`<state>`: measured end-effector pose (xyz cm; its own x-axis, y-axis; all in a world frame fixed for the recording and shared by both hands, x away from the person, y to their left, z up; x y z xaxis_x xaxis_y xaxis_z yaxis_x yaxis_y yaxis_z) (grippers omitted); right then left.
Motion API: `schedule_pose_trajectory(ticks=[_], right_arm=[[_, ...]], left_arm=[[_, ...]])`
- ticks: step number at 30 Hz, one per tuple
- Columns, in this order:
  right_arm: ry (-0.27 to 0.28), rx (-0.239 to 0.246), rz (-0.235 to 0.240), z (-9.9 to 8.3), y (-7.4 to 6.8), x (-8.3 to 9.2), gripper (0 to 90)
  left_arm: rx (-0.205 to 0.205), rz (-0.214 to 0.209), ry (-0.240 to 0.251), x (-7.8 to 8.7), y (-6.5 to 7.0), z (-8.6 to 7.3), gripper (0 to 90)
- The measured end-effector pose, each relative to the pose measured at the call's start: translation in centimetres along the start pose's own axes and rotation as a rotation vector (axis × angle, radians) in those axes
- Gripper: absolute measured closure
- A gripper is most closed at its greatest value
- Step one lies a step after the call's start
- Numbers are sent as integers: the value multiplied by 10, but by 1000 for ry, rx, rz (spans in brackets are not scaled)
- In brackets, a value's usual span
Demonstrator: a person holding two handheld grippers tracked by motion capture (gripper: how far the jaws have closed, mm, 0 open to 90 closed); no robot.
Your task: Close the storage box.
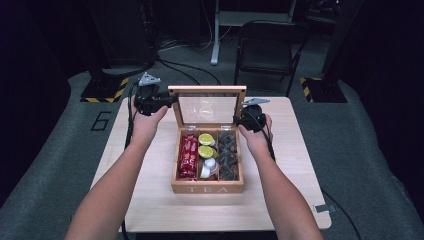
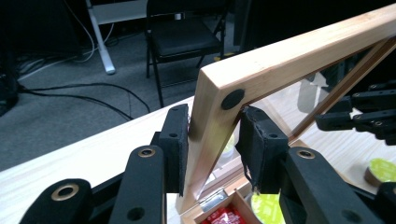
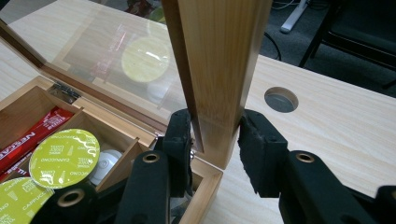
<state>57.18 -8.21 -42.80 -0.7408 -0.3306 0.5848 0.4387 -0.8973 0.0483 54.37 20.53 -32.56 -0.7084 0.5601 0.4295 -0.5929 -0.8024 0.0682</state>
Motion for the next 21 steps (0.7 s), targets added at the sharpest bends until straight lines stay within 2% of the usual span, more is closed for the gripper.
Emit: schedule_pose_trajectory(ticks=[5,11,18,21], right_arm=[[-5,-16,-2,-1,-2,1,640],[0,0,2,-2,-1,2,637],[-7,-22,3,-4,-3,4,626],[-10,-9,7,-5,-3,6,611]], left_arm=[[-1,0,9,2,2,-3,631],[-13,-5,9,5,4,-7,629],[-13,-10,8,8,7,-10,626],[-9,-12,11,9,8,-11,625]])
Point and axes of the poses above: each handheld gripper's, and its own axes: x roughly backward along the jaws, z roughly out of its top, y roughly to its right, the point moved 5 cm from there along -x, roughly forward along the jaws, and after that the axes turned 4 degrees about -z, right-handed, at the moved point
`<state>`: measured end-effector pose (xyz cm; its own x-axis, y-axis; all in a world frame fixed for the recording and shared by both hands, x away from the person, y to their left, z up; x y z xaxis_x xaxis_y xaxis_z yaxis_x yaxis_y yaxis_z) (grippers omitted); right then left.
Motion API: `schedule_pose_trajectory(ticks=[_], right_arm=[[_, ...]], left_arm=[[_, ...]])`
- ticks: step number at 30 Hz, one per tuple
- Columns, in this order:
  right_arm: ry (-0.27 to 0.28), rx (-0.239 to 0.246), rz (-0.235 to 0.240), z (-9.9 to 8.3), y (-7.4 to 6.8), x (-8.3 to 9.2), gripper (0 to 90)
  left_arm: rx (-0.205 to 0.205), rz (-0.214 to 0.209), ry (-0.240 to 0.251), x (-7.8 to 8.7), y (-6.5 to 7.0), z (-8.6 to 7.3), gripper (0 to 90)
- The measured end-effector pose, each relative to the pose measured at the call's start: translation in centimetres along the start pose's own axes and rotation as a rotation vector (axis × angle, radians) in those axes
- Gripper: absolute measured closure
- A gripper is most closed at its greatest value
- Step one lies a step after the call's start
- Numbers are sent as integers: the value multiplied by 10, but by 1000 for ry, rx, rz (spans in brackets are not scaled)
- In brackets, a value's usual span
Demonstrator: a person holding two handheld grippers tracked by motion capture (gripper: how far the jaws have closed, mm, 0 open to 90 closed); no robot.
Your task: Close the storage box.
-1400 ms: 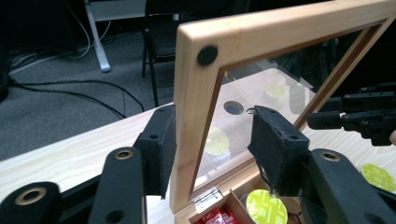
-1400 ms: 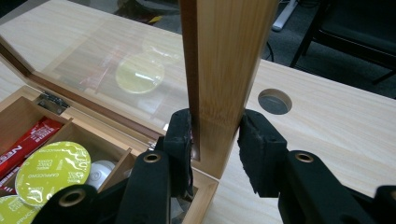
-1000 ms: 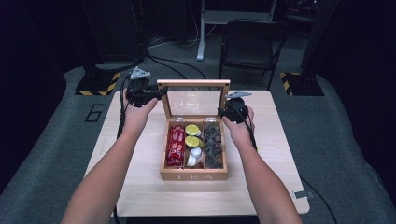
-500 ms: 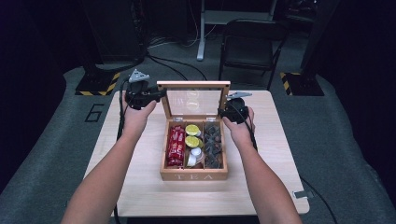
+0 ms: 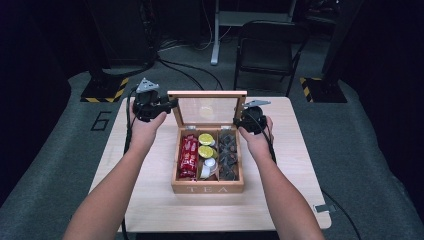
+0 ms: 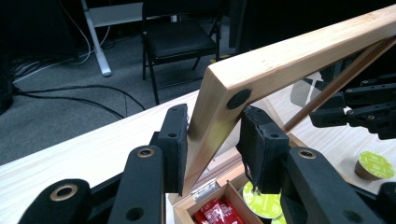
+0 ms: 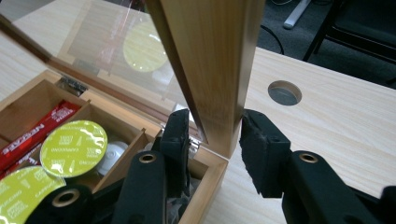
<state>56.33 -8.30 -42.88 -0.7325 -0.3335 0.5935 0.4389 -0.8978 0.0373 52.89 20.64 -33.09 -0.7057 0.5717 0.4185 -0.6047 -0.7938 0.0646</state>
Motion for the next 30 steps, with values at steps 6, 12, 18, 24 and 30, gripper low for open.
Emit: schedule_pose_trajectory(ticks=[6,12,18,24,30], right_arm=[[7,-3,5,-5,5,8,573],[14,-13,31,-12,10,19,534],[28,9,66,-12,11,33,504],[59,25,94,-6,8,52,504],[95,68,111,1,0,71,484]], left_arm=[[0,-4,2,2,2,-3,623],[-10,-13,-3,7,6,-8,620],[-20,-20,-5,10,9,-12,617],[-21,-30,-2,13,11,-16,614],[-29,-44,-2,17,15,-22,611]])
Point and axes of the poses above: each handheld gripper's, and its own axes: x roughly backward along the jaws, z roughly out of its top, y roughly to its right, the point moved 5 cm from there along -x, roughly forward along the jaws, and after that the axes turned 4 degrees about -z, right-handed, at the moved point
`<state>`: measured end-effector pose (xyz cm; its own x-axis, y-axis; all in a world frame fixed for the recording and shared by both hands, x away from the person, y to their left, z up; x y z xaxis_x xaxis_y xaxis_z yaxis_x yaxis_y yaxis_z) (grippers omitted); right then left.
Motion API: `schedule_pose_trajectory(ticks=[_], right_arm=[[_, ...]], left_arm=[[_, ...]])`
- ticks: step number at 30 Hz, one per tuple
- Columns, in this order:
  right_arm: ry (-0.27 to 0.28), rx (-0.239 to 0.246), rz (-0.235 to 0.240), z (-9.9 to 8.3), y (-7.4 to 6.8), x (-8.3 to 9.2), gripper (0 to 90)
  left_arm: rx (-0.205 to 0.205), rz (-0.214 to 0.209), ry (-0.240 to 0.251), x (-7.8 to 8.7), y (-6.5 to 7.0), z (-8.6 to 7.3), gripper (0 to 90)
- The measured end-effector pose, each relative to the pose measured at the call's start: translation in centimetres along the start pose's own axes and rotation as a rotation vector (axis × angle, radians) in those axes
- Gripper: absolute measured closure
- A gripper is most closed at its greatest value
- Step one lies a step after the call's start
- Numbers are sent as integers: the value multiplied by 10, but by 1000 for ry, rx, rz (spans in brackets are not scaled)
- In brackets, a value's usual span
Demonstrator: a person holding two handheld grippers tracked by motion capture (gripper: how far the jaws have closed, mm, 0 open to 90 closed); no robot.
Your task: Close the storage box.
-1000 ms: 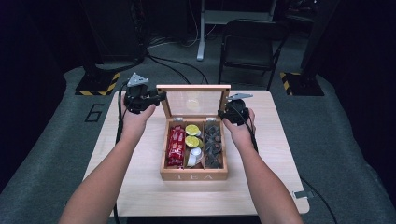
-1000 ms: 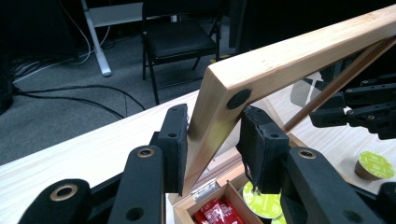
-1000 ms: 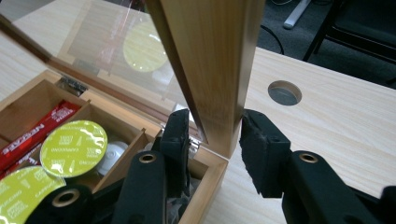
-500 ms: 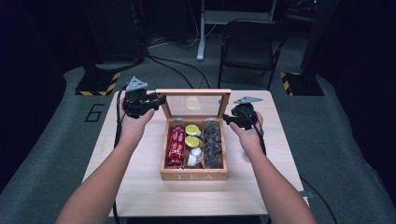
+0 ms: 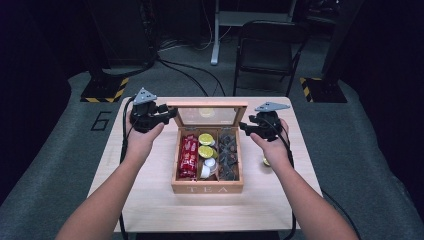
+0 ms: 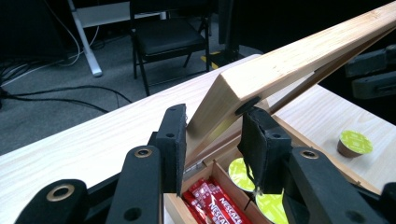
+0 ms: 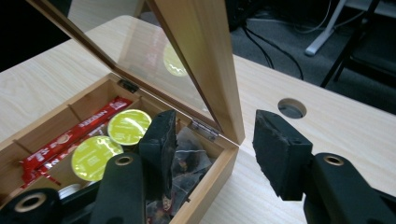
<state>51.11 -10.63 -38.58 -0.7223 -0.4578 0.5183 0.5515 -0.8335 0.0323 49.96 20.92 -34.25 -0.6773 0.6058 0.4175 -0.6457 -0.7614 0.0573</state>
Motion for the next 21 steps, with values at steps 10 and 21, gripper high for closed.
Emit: schedule_pose_trajectory(ticks=[10,21], right_arm=[[8,41,24,2,-10,15,469],[31,66,63,-2,-23,34,462]], left_arm=[[0,-19,-2,6,6,-10,603],[-17,-31,-13,13,14,-24,596]])
Point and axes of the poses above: each handheld gripper's, and its own axes: x roughly backward along the jaws, z roughly out of its top, y roughly to its right, the point moved 5 cm from there along -x, roughly forward along the jaws, and after that the axes turned 4 degrees about -z, right-handed, at the moved point
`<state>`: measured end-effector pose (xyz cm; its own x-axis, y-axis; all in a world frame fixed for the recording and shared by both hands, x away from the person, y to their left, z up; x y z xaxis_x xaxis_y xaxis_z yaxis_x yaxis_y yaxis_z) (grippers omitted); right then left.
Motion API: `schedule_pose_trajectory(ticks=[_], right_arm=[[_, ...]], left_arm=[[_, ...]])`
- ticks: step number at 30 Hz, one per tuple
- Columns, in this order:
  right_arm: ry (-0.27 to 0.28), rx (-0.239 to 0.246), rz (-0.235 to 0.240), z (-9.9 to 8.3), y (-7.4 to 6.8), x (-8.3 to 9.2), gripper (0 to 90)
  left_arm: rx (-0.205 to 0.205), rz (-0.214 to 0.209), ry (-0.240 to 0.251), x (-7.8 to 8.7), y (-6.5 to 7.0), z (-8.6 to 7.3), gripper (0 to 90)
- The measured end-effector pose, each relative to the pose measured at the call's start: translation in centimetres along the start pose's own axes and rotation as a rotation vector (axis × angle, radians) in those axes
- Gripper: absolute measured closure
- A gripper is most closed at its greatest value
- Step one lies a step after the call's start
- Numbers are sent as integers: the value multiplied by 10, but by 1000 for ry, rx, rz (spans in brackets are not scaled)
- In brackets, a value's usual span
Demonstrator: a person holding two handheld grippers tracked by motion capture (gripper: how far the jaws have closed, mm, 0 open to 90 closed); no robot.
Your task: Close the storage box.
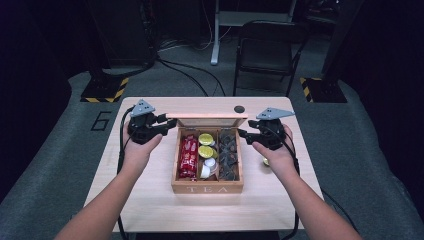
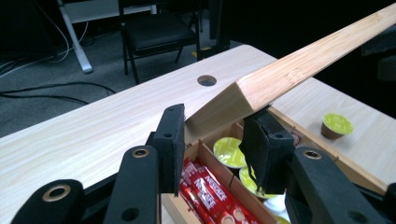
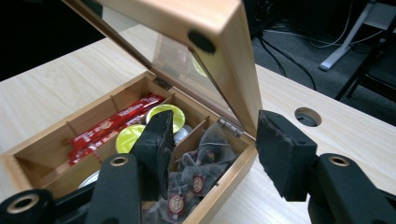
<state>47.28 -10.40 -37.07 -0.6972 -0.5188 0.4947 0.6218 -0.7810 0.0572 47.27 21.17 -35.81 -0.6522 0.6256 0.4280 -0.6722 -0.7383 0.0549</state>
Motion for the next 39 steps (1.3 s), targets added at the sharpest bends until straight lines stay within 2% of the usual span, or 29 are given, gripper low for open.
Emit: schedule_pose_trajectory(ticks=[5,10,15,17,20,25,29,32,37,38,39], right_arm=[[14,5,11,-4,-6,10,476],[28,13,20,-7,-10,17,511],[21,54,6,-13,-15,19,535],[28,63,16,-15,-18,20,568],[24,83,19,-19,-23,20,566],[22,87,16,-31,-29,22,563],[25,97,13,-43,-34,23,560],[36,122,-8,-51,-39,23,560],[43,122,-4,-61,-42,22,552],[43,120,3,-63,-42,23,551],[44,115,5,-65,-43,23,550]], left_arm=[[-19,-8,-5,5,7,-13,590],[2,-29,2,8,12,-25,588],[-19,-29,-3,10,17,-36,590],[-25,-28,0,11,19,-41,588],[-32,-30,-3,12,22,-49,589],[-46,-22,-8,13,27,-61,589],[-34,-35,-7,14,31,-72,584],[-28,-45,-4,15,35,-77,555],[-70,-18,-19,19,44,-83,527],[-65,-25,-28,20,45,-85,527],[-64,-20,-16,20,46,-86,530]])
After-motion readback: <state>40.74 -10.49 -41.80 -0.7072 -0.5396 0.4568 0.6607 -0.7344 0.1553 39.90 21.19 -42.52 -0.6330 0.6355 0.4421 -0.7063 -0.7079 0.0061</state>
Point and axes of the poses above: each handheld gripper's, and its own axes: x roughly backward along the jaws, z roughly out of its top, y roughly to its right, the point moved 5 cm from there along -x, roughly forward along the jaws, and after that the axes turned 4 degrees about -z, right-handed, at the moved point
